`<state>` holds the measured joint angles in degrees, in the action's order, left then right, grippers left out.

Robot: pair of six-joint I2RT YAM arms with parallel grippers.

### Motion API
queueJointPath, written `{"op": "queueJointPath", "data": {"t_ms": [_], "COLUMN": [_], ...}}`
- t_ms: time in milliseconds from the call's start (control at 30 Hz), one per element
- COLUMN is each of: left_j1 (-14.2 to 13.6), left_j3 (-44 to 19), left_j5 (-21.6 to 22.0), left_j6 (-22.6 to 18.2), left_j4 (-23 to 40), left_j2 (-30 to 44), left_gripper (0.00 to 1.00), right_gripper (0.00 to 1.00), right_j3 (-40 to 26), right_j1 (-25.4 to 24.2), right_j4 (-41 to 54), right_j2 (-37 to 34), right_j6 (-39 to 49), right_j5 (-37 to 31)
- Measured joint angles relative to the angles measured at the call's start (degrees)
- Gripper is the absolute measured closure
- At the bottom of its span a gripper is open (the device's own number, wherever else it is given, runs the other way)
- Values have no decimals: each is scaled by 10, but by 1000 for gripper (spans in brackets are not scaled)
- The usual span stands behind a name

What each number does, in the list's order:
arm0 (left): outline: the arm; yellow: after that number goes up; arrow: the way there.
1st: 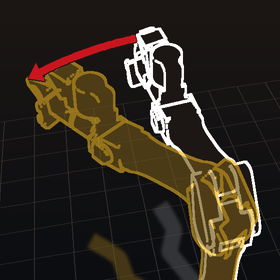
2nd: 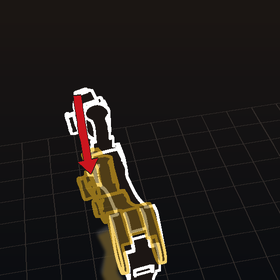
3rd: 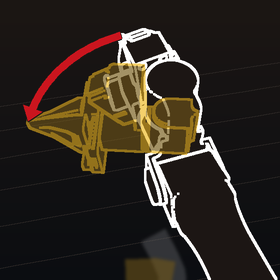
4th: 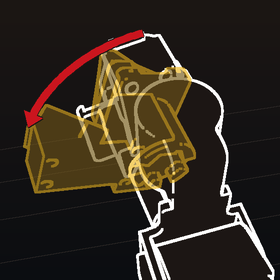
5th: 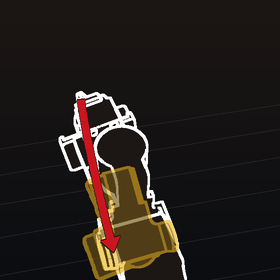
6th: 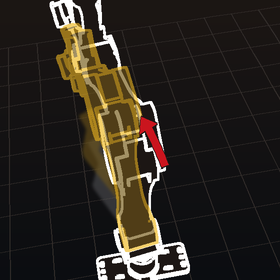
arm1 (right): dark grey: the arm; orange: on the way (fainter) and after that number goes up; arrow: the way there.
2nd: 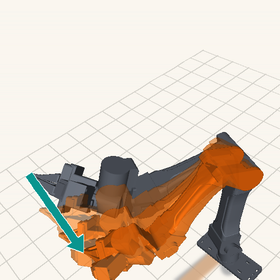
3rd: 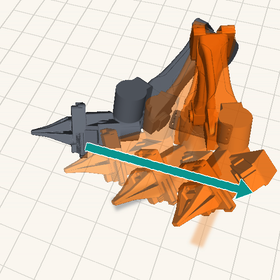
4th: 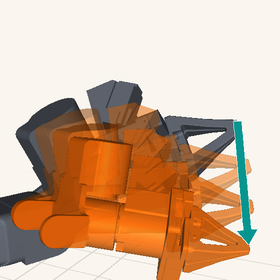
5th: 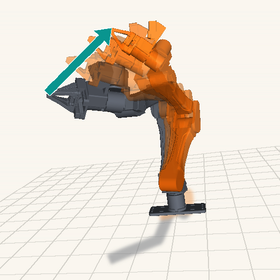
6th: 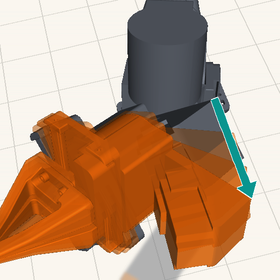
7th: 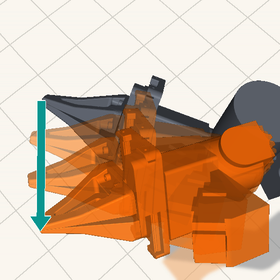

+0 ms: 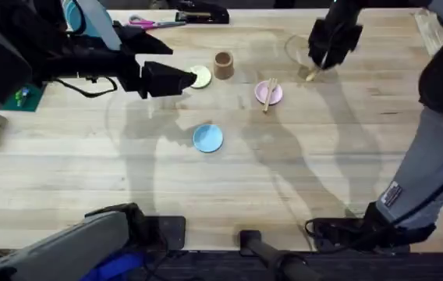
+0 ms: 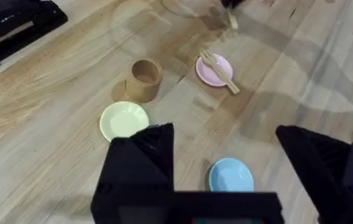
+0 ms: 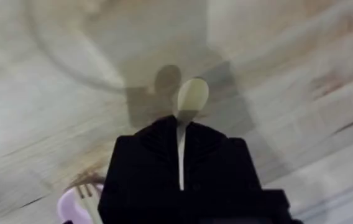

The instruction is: Pick up a utensil and set it on the pink plate, then put the other utensil in the container.

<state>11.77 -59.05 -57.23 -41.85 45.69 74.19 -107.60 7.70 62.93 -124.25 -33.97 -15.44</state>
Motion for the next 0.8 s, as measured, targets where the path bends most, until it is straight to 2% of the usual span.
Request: {"op": "queueJointPath", "data": {"t_ms": [400,800], "left_j1": [0,0], "left_j3": [0,0], "left_j5": [0,0], "left_j6": [0,0], "left_j4": [0,0], "left_j2": [0,0], "left_gripper": [7,7], "right_gripper": [967,967], "right_j3": [-145,-281], "right_j1": [8,92], "right_j4": [17,44], "right_j2": [0,0], "right_j6": [112,265], "right_j5": [-2,1]}}
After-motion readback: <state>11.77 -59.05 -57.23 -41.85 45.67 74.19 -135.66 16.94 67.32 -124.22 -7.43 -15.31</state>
